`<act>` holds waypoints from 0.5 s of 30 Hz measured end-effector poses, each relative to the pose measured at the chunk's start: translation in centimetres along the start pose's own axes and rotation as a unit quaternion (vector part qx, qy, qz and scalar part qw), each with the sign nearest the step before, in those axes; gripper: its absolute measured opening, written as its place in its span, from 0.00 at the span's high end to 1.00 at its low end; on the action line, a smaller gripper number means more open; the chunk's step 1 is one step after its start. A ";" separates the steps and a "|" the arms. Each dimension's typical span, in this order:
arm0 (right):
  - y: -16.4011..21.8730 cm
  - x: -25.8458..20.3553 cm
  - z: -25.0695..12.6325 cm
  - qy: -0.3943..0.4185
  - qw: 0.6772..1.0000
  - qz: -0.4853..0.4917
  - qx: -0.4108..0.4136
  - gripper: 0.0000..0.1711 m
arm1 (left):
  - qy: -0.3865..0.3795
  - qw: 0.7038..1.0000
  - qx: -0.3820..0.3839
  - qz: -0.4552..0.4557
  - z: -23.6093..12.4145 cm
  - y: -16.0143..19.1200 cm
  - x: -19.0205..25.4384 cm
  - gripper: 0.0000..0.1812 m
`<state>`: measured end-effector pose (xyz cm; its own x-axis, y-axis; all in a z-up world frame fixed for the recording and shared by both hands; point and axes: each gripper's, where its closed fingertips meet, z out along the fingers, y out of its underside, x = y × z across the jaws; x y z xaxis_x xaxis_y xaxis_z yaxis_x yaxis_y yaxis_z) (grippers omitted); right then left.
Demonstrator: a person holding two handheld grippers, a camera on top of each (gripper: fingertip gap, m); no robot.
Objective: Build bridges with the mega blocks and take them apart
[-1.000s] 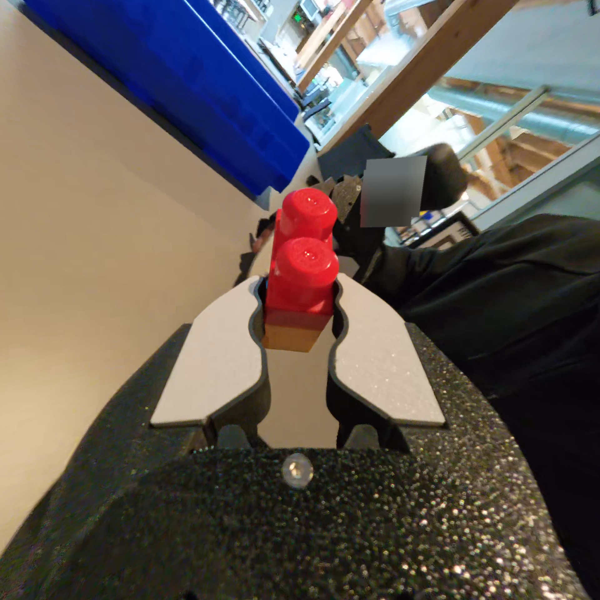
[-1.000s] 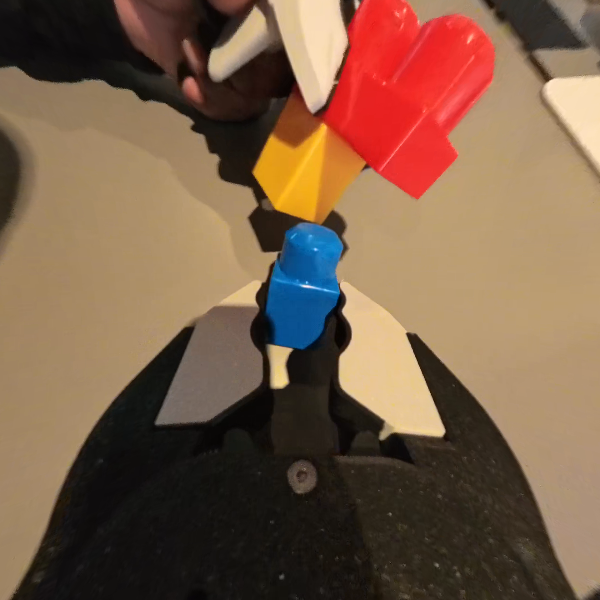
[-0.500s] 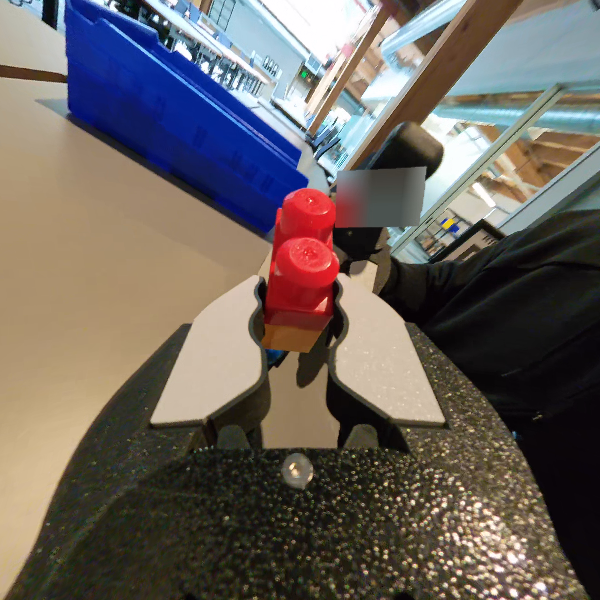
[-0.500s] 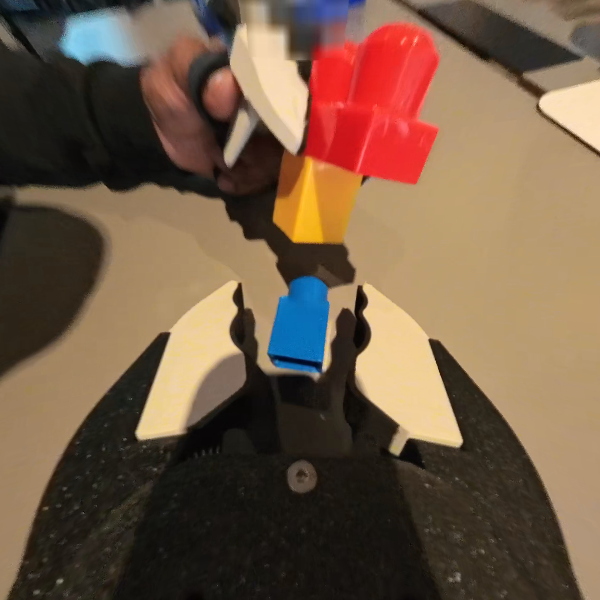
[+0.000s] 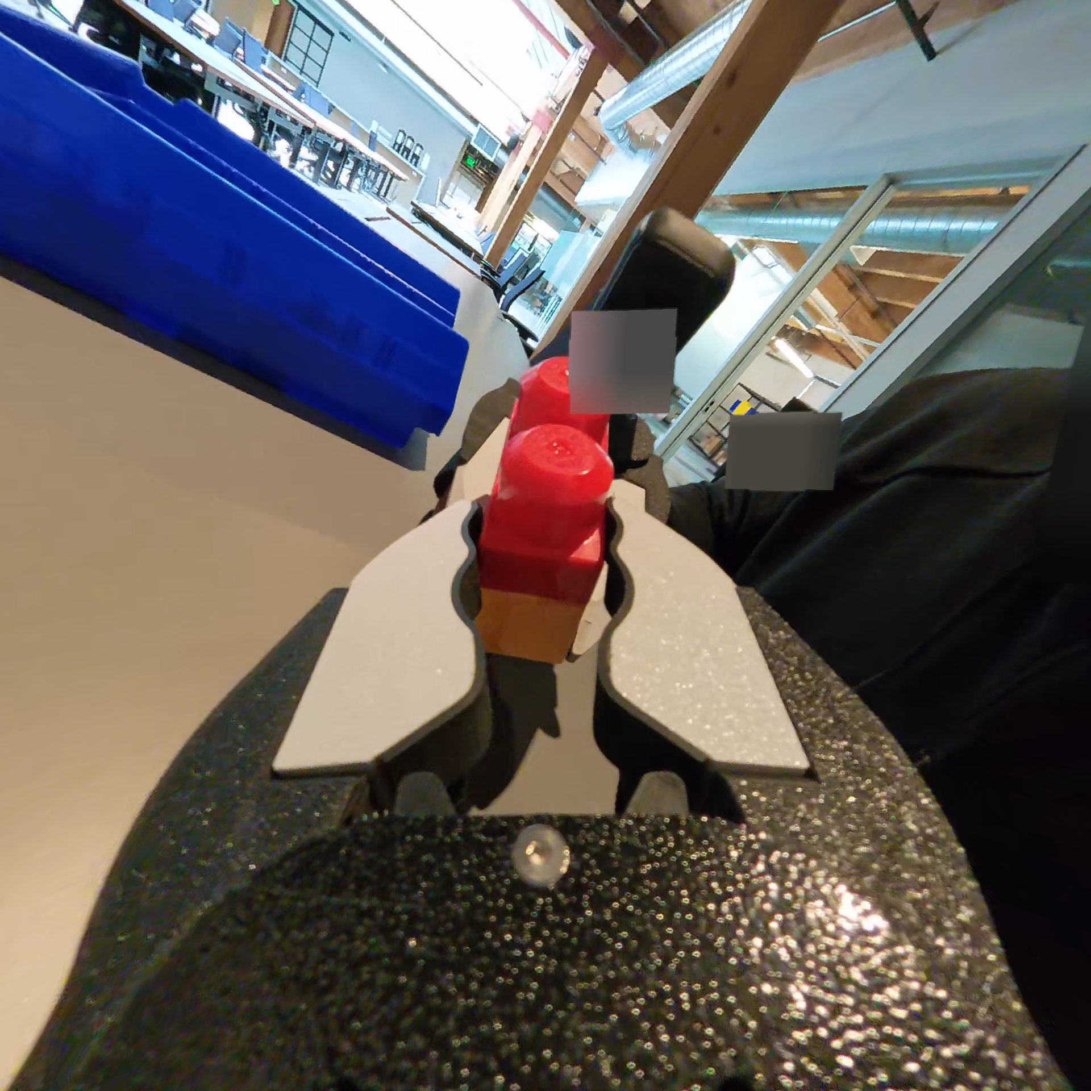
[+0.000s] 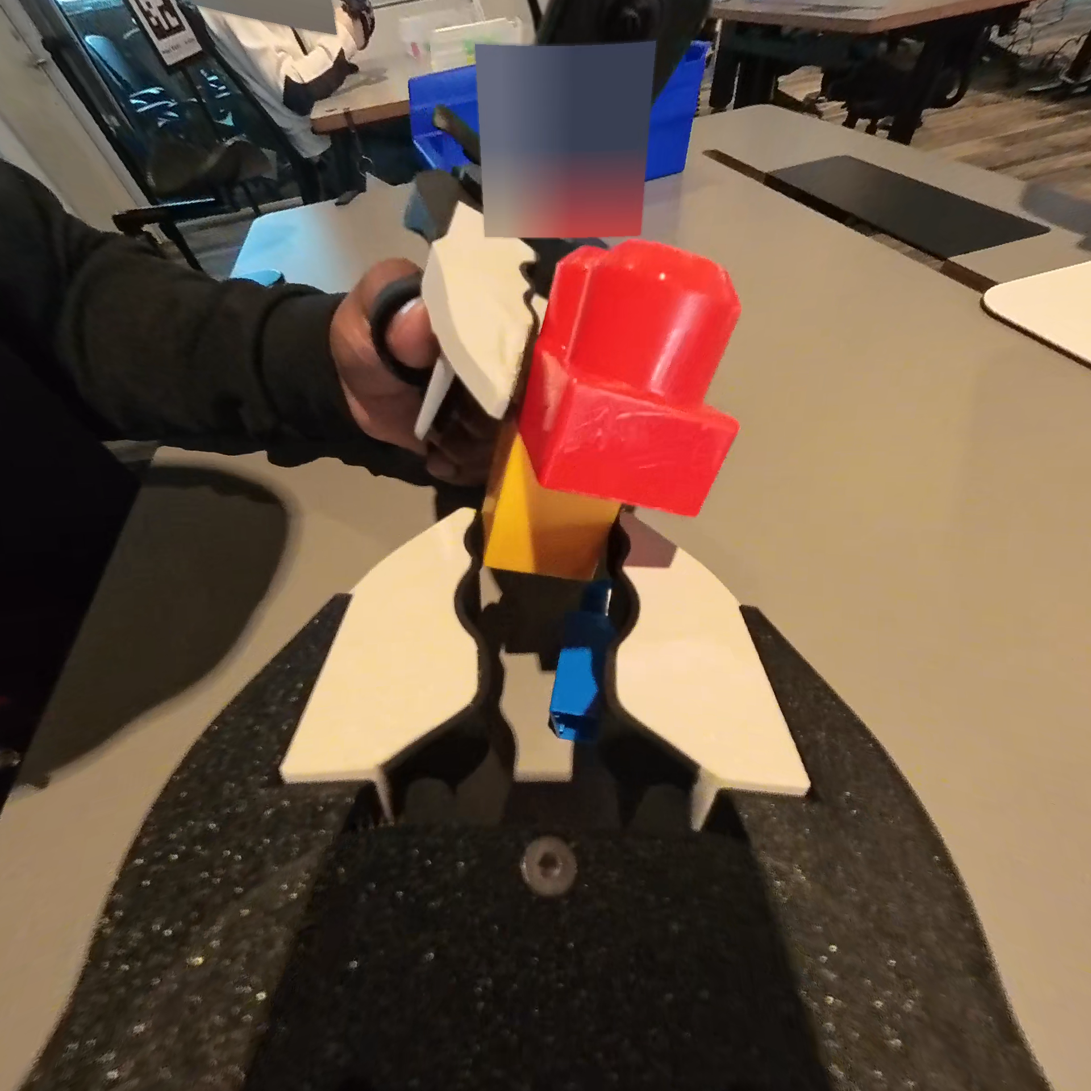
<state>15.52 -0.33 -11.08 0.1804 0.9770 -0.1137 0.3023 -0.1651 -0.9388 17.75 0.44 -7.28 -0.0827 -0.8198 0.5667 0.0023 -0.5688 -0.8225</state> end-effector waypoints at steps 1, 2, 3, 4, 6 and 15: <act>0.0 0.0 0.0 0.001 1.000 0.000 -0.001 0.76 | 0.003 1.000 0.002 -0.007 0.0 0.0 0.0 0.79; 0.1 0.1 0.0 0.004 1.000 -0.004 -0.003 0.77 | 0.006 1.000 0.003 -0.012 0.0 0.0 0.0 0.79; 0.2 0.1 0.0 0.009 1.000 -0.012 -0.007 0.77 | 0.007 1.000 0.002 -0.016 0.0 0.1 0.0 0.79; 0.3 0.2 0.0 0.014 1.000 -0.020 -0.012 0.77 | 0.009 1.000 0.000 -0.021 -0.1 0.1 -0.1 0.79; 0.5 0.4 0.0 0.030 0.998 -0.041 -0.023 0.77 | 0.013 0.999 0.000 -0.039 -0.1 0.2 -0.1 0.79; 0.4 0.6 -0.2 0.064 0.993 -0.092 -0.037 0.77 | 0.048 0.995 0.019 -0.082 -0.3 0.0 0.2 0.78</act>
<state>15.96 0.14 -11.49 0.2312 0.9674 0.1034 0.4088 -0.0002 -0.9126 17.43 0.33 -7.18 -0.1790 -0.7061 0.6851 0.0189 -0.6987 -0.7152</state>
